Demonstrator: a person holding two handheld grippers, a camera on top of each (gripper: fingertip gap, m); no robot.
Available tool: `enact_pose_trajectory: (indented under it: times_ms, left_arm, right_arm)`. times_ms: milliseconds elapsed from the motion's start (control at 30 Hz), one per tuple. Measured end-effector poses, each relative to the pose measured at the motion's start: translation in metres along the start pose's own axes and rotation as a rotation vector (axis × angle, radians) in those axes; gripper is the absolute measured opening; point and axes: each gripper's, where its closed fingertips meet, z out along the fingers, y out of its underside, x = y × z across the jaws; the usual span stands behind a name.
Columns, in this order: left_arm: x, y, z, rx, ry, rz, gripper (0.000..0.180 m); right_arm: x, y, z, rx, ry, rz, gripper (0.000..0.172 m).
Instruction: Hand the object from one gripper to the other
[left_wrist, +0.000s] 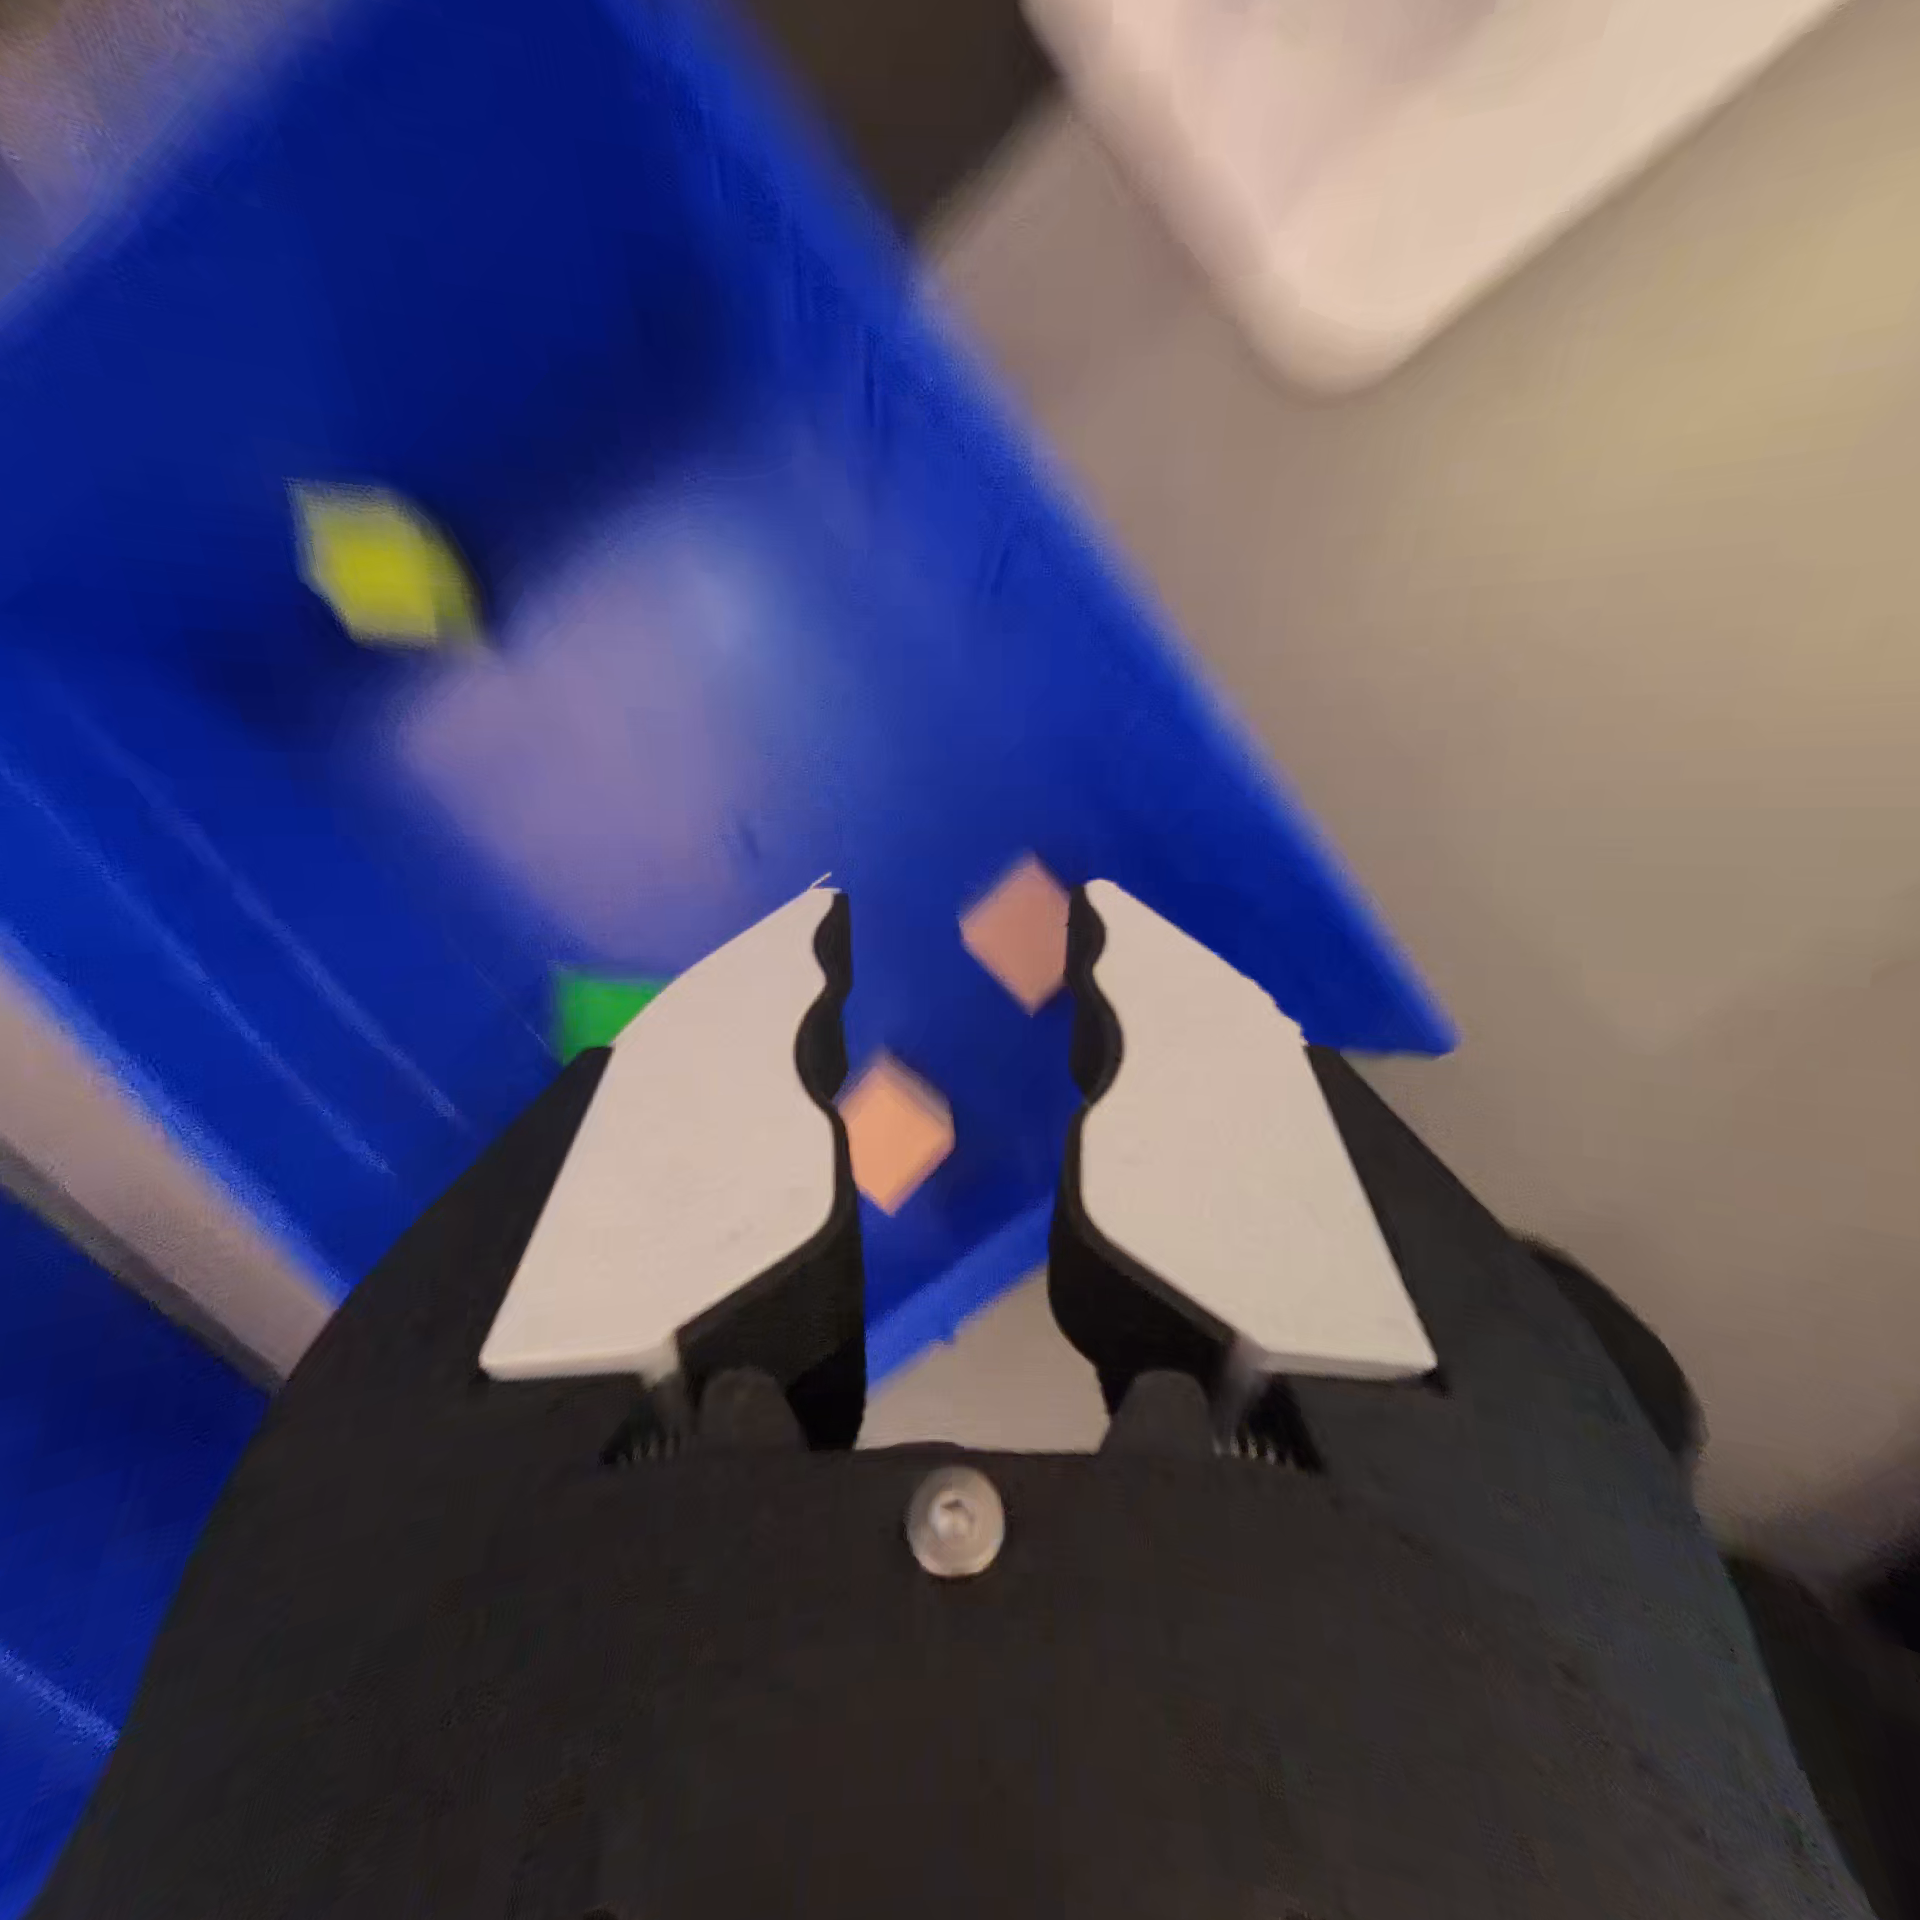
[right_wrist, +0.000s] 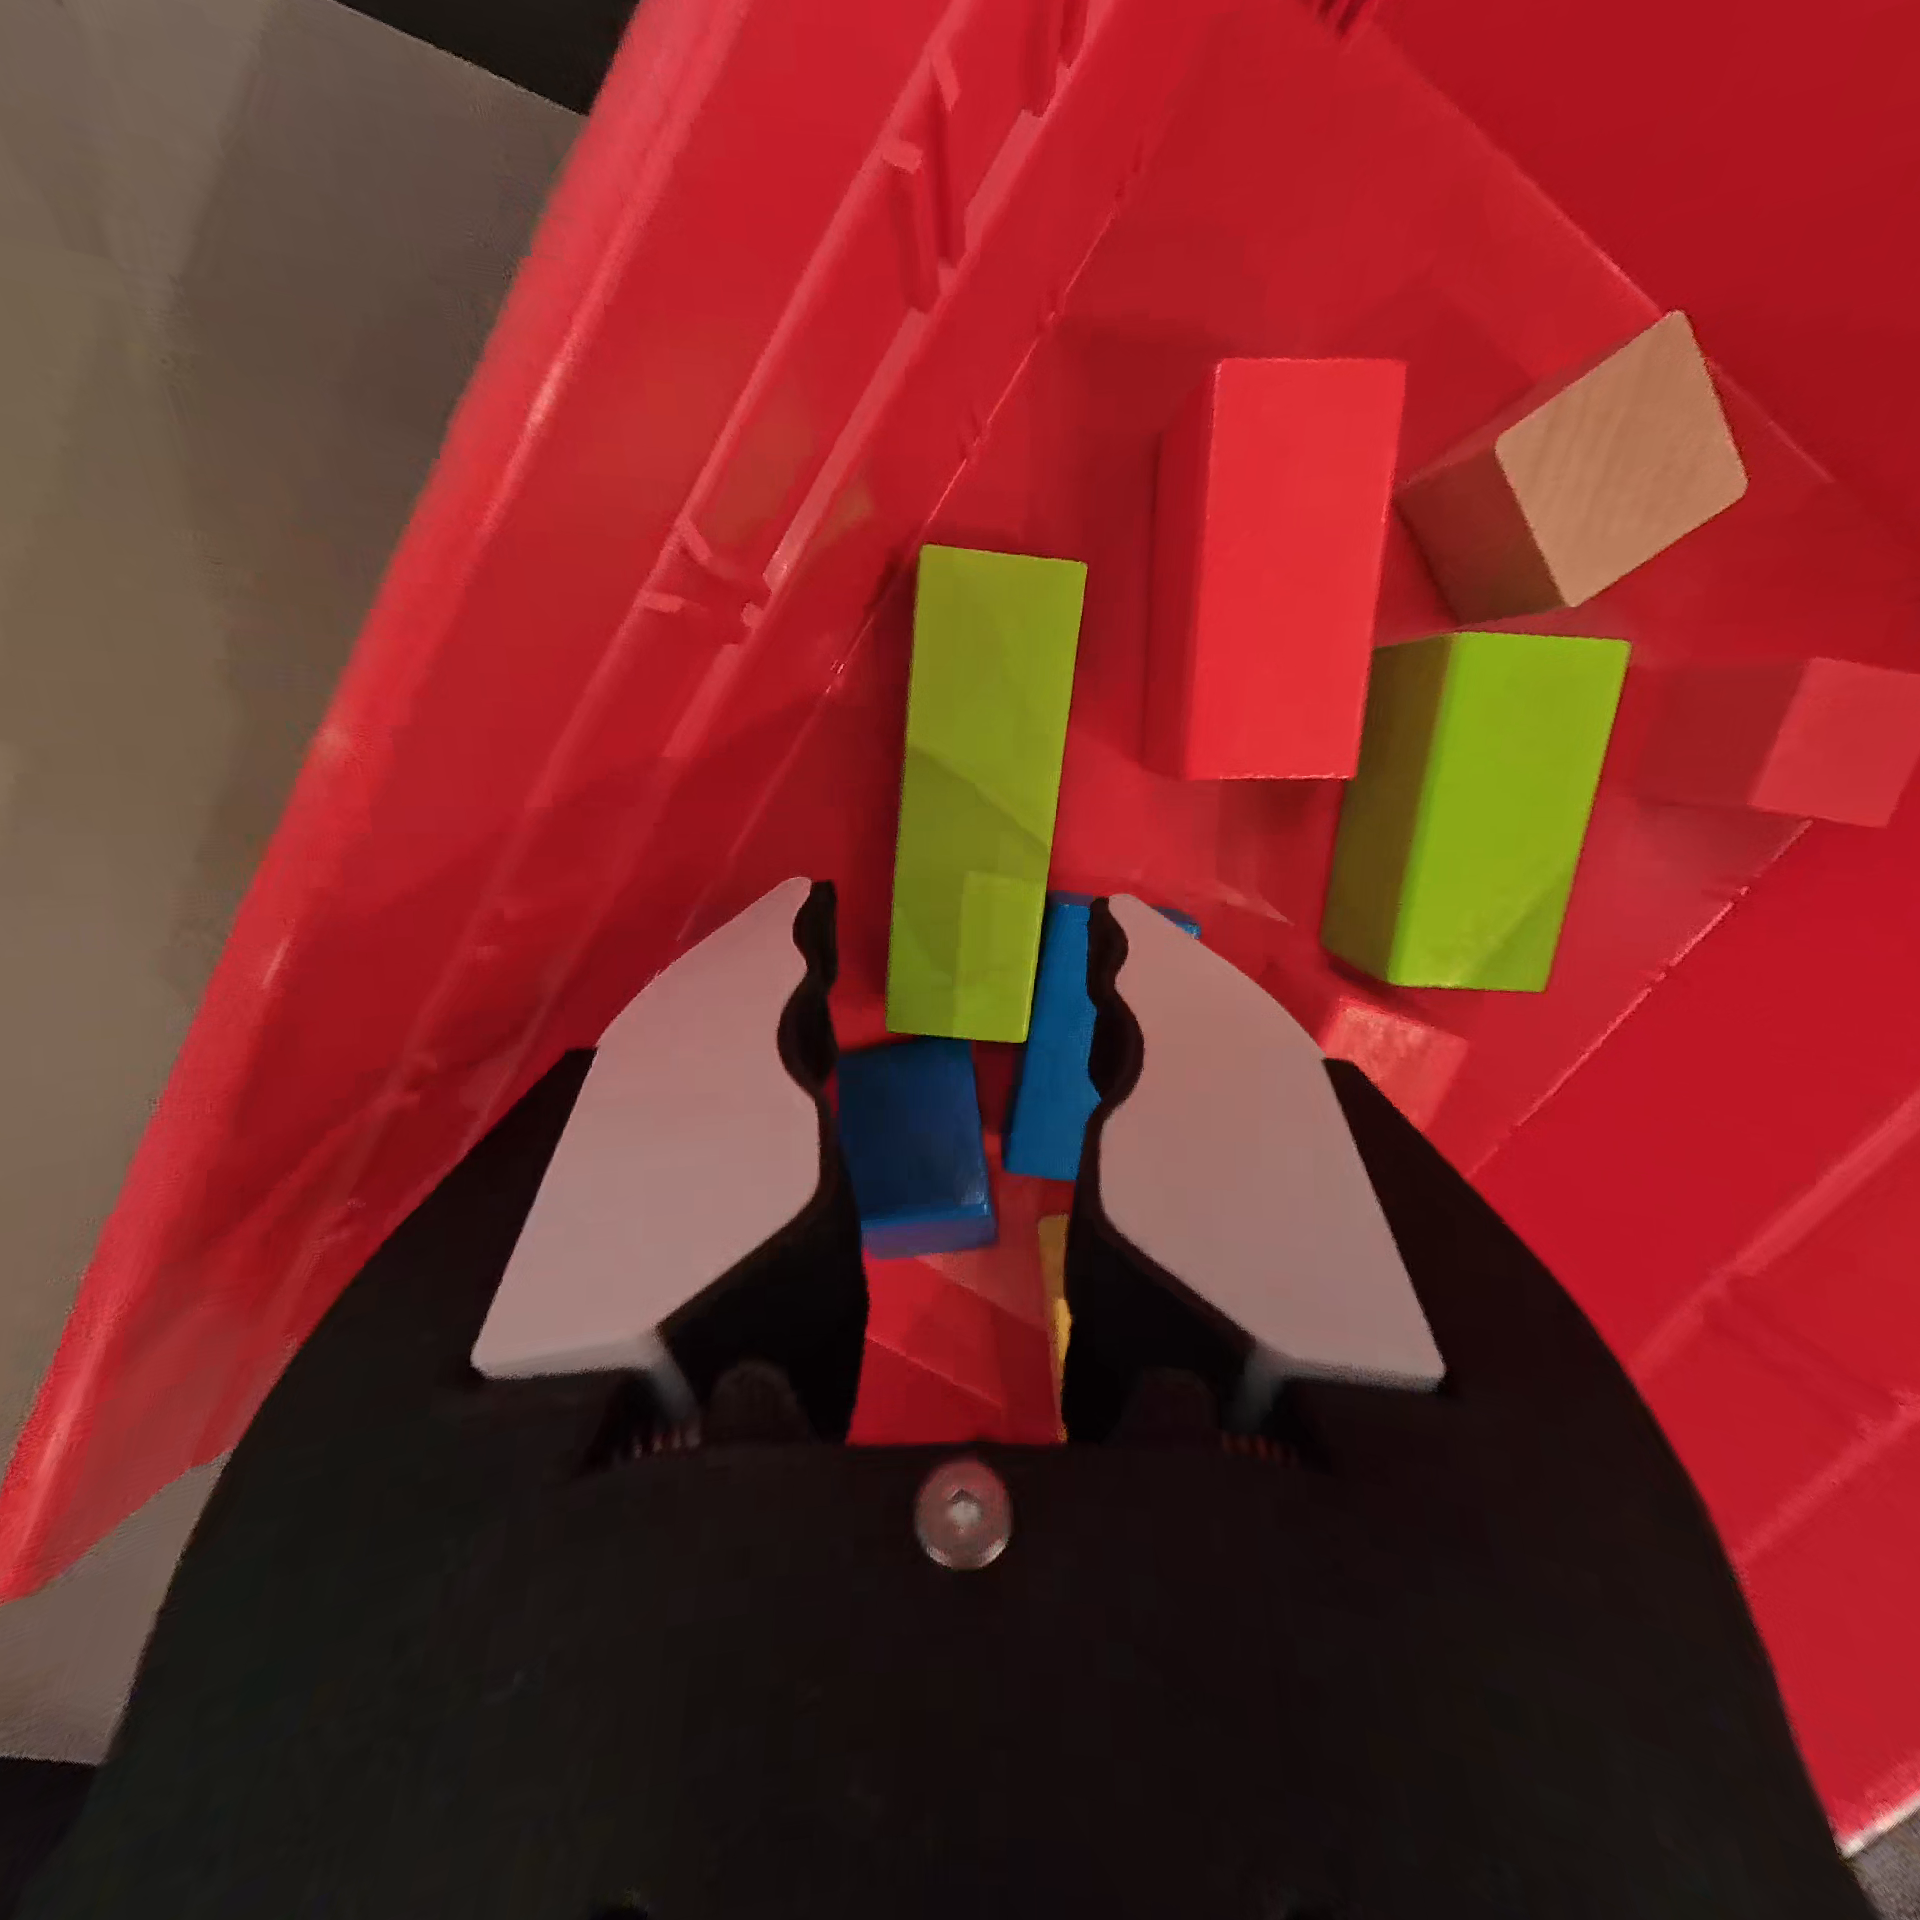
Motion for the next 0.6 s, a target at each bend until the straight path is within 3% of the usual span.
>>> enact_pose_trajectory:
  times_ms: [67,300,600]
  left_arm:
    - [0.005,0.024,0.026,-0.166,0.084,-0.070,0.046]
    - [0.019,0.046,0.063,-0.378,0.136,-0.107,0.053]
    - [0.016,0.059,0.089,-0.515,0.113,-0.110,0.039]
  right_arm:
    - [-0.002,-0.001,-0.004,0.011,0.002,-0.008,0.044]
    - [-0.010,-0.009,-0.012,0.048,-0.002,-0.034,0.041]
    - [-0.013,-0.016,-0.024,0.087,0.009,-0.060,0.039]
